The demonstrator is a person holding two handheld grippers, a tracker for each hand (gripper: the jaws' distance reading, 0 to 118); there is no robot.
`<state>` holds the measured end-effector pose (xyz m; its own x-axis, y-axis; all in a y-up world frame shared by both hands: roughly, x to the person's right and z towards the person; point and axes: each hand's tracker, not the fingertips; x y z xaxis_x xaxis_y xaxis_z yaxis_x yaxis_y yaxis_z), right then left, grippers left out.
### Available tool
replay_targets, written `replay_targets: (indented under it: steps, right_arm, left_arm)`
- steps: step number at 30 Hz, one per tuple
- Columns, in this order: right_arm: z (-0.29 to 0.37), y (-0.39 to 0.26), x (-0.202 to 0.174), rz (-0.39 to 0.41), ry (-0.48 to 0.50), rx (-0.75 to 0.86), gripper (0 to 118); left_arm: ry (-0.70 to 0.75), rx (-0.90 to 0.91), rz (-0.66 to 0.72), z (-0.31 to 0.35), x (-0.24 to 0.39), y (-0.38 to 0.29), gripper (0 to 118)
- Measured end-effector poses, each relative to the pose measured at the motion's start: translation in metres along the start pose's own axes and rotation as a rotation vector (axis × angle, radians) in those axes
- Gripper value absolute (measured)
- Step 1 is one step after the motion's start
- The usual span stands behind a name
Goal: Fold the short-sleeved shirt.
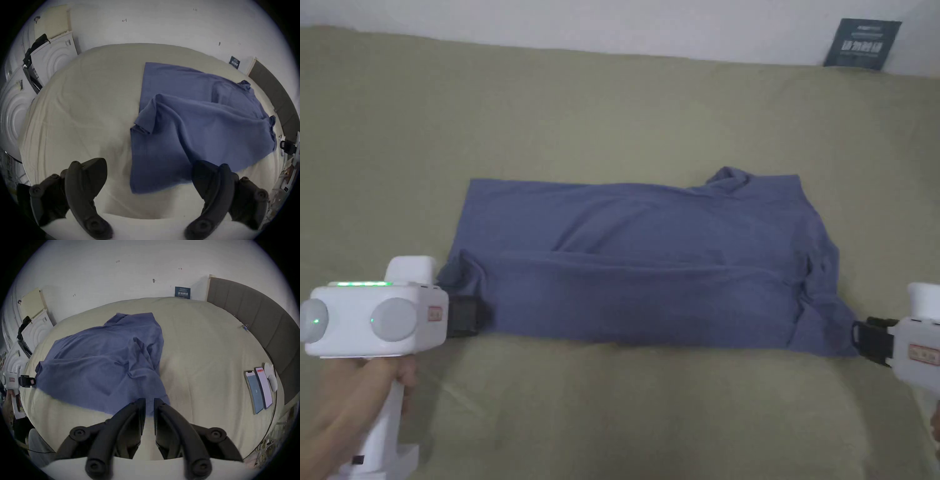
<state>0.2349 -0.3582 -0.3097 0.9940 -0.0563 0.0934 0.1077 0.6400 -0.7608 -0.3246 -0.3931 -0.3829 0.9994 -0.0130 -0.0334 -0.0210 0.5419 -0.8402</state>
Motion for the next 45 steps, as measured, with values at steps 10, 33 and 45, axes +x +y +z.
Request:
replay_targets:
  steps: [10,33,45]
  right_arm:
    - [-0.035,0.02,0.001,-0.002,0.003,-0.098,107]
    - [0.024,-0.025,-0.011,-0.02,0.022,-0.024,16]
    - [0.047,-0.064,-0.008,-0.026,0.041,-0.058,16]
  left_arm:
    - [-0.042,0.019,-0.04,-0.004,0.015,0.013,7]
    - [-0.04,0.047,0.012,0.037,-0.015,-0.009,7]
    - [-0.029,0.033,-0.009,0.064,-0.032,-0.043,7]
